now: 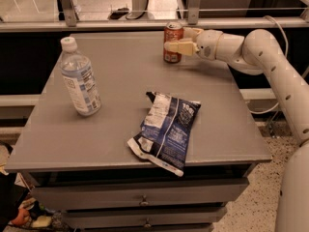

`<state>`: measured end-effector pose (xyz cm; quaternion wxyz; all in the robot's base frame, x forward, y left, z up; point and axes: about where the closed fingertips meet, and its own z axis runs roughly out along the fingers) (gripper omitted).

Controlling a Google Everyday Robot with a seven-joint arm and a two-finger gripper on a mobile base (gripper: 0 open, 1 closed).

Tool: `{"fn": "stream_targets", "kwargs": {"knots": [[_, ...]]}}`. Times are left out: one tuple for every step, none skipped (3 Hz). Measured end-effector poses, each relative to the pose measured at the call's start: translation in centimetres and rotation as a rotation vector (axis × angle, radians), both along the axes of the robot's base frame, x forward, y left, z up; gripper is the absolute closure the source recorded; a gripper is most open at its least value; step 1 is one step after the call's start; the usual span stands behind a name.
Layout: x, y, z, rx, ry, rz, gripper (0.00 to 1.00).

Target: Knock coke can over

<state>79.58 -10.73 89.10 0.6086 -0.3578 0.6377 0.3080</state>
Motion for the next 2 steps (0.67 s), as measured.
{"fn": "stream_targets", "kwargs": {"knots": [[0.02, 0.32, -0.04, 0.001, 0.001, 0.004, 0.58], [-0.23, 0.65, -0.2, -0.009, 0.008, 0.007, 0.8]]}}
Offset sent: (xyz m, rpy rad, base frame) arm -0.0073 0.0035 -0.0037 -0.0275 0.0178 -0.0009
